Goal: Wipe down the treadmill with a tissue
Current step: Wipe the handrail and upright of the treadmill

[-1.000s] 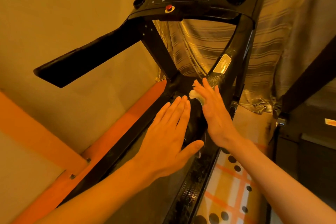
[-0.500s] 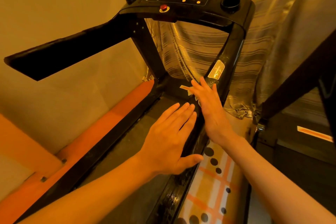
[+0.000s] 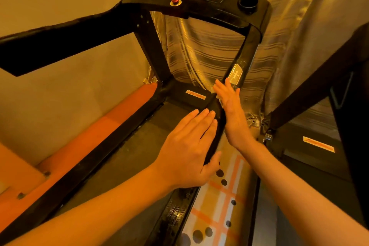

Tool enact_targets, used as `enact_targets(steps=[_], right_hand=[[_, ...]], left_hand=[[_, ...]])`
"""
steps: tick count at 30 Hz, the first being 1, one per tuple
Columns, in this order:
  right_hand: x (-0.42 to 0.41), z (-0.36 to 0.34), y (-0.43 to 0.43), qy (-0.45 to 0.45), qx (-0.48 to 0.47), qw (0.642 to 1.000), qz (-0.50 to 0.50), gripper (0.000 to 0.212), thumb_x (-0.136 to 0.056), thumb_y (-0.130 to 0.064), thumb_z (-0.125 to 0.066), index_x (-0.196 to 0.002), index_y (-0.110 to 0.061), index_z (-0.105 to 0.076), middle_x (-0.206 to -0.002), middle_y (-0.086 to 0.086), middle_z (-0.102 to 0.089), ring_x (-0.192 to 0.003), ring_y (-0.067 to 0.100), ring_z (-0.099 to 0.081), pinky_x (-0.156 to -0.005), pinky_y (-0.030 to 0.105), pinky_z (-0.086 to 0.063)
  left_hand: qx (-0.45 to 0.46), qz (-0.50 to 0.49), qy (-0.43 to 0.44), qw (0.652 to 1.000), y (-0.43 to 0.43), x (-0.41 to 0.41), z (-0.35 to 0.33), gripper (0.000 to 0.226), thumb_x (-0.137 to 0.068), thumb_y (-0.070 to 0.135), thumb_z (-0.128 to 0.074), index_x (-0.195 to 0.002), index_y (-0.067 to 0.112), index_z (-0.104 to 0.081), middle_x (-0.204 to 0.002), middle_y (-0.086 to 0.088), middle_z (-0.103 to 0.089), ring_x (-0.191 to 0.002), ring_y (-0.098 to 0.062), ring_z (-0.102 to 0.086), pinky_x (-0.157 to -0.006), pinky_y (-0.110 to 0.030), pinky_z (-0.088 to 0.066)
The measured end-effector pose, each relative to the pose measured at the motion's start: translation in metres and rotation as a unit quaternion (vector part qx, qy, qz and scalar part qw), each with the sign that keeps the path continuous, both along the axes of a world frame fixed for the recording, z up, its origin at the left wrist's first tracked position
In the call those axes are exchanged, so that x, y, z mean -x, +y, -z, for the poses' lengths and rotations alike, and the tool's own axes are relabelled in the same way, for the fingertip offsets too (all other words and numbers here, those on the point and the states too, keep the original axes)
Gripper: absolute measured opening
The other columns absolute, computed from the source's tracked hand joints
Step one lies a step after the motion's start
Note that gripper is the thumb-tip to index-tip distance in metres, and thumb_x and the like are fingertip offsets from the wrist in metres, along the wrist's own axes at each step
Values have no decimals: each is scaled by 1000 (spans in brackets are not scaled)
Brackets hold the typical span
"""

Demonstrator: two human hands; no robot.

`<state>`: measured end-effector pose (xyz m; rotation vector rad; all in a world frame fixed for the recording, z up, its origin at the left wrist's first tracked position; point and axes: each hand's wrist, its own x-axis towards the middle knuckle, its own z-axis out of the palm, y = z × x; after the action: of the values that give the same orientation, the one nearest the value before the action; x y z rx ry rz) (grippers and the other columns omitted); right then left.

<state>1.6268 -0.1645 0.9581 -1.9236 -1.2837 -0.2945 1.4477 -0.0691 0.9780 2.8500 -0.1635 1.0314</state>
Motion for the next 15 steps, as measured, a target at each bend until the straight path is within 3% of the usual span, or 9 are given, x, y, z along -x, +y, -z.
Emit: enact_targets(steps=[2,5,6,10,13,15], right_hand=[[30,10,-12,62,-17,998,-13,51,-111,-13,-29,-162,-9,-26,-173,7,-17,-161,27,-3,-128,59,1],[43,18,-30,55,-3,998,-40,64,-112,-46,-17,-164,-10,-16,-175,1,-6,-161,25,1,-129,52,1],[32,15,-31,36,11,998,-46,65,-112,-47,-18,-165,-10,-15,-175,1,-5,-161,25,1,-130,51,2],[-20,-9,-6,-12,44,999,2,50,-112,-14,-38,-160,-13,-26,-171,13,-21,-160,34,-7,-128,61,-4],[-7,-12,2,-24,19,999,-14,43,-109,-16,-38,-152,-7,-42,-164,11,-36,-159,32,-16,-128,60,-5],[19,3,-9,6,-1,999,-41,49,-109,-23,-32,-156,-8,-37,-168,5,-31,-160,26,-15,-128,58,-5]], left_hand=[[-10,-5,23,1000,0,1,-2,60,-91,31,-53,-138,-6,-60,-146,-23,-57,-144,-33,-48,-123,-47,-33],[-35,-5,45,998,-1,2,-7,64,-87,31,-52,-139,-6,-59,-146,-24,-57,-144,-34,-47,-124,-45,-32],[-46,-6,51,998,-1,2,-8,65,-86,31,-51,-139,-6,-59,-146,-24,-57,-144,-34,-47,-125,-45,-31],[-99,-17,80,992,1,1,-15,70,-86,34,-46,-144,-6,-53,-151,-25,-51,-147,-35,-42,-127,-41,-22],[-106,-15,101,989,1,2,-17,72,-89,35,-44,-149,-5,-47,-157,-24,-44,-152,-34,-33,-130,-38,-8],[-82,-9,102,991,1,2,-16,71,-90,33,-47,-151,-4,-45,-159,-24,-41,-154,-32,-29,-130,-36,-5]])
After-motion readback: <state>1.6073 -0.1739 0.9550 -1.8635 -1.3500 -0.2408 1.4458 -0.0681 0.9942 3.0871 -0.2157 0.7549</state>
